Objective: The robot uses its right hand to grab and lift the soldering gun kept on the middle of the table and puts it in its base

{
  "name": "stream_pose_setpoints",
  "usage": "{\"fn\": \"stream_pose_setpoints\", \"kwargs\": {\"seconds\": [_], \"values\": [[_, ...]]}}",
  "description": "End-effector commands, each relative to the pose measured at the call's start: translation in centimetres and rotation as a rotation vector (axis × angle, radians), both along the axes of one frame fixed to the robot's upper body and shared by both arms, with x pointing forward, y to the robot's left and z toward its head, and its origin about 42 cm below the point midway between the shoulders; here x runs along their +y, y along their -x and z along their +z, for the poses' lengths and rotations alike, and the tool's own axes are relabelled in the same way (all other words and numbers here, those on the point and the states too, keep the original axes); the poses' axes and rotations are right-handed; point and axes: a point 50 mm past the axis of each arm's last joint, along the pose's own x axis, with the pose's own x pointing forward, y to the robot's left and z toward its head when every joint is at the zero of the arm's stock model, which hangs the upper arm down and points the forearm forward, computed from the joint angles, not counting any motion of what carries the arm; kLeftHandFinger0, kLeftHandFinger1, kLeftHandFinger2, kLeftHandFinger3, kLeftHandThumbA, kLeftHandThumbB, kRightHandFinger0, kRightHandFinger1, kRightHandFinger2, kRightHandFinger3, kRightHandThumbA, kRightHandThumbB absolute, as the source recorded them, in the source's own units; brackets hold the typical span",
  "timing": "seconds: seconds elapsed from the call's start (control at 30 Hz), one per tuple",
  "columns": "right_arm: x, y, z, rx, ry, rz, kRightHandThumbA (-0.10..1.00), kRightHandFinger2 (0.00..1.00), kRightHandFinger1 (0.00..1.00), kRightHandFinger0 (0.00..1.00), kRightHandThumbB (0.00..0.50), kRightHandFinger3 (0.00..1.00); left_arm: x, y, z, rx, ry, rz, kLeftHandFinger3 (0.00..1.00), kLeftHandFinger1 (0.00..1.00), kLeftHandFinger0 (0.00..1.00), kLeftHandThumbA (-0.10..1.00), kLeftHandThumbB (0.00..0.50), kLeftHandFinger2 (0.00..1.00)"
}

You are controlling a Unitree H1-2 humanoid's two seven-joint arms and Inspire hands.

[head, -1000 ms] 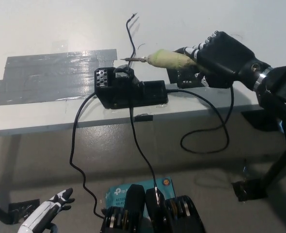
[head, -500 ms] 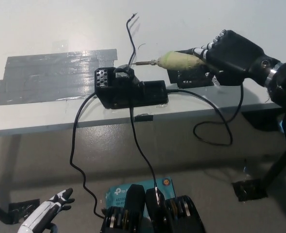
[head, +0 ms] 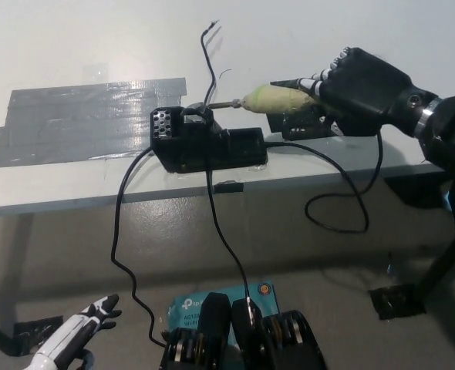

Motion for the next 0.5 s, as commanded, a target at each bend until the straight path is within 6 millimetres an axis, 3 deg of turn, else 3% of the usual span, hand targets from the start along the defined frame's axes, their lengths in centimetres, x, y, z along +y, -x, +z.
{"fn": "stream_pose_setpoints", "kwargs": {"seconds": [0.0, 0.1, 0.13, 0.33, 0.43, 0.47], "values": [[1.0, -0.6, 4.8, -0.090, -0.010, 0.011, -0.10, 0.37, 0.00, 0.00, 0.030, 0.28, -0.2, -0.5, 1.0, -0.038, 0.002, -0.027, 1.00, 0.95, 0.94, 1.00, 0.071, 0.94], [0.5, -0.7, 4.7, -0.090, -0.010, 0.002, -0.10, 0.37, 0.00, 0.00, 0.003, 0.28, -0.3, -0.5, 1.1, -0.037, 0.001, -0.029, 1.00, 0.95, 0.95, 1.00, 0.079, 0.95], [0.1, -1.0, 4.5, -0.077, 0.017, -0.046, -0.10, 0.38, 0.00, 0.00, 0.000, 0.35, -0.4, -0.5, 1.2, -0.041, 0.000, -0.036, 1.00, 0.95, 0.94, 1.00, 0.089, 0.94], [-0.3, -1.3, 4.4, -0.084, 0.029, -0.083, -0.10, 0.37, 0.00, 0.00, 0.071, 0.33, -0.7, -0.8, 1.5, -0.044, 0.000, -0.038, 1.00, 0.94, 0.92, 1.00, 0.051, 0.94], [-0.4, -1.3, 4.3, -0.077, 0.029, -0.092, -0.10, 0.39, 0.00, 0.00, 0.043, 0.33, -0.8, -0.8, 1.5, -0.041, -0.002, -0.040, 1.00, 0.95, 0.93, 1.00, 0.059, 0.96], [-0.2, -1.5, 4.2, -0.067, 0.030, -0.094, -0.10, 0.41, 0.00, 0.00, 0.002, 0.36, -0.9, -0.8, 1.7, -0.044, 0.000, -0.043, 1.00, 0.94, 0.92, 1.00, 0.066, 0.96]]}}
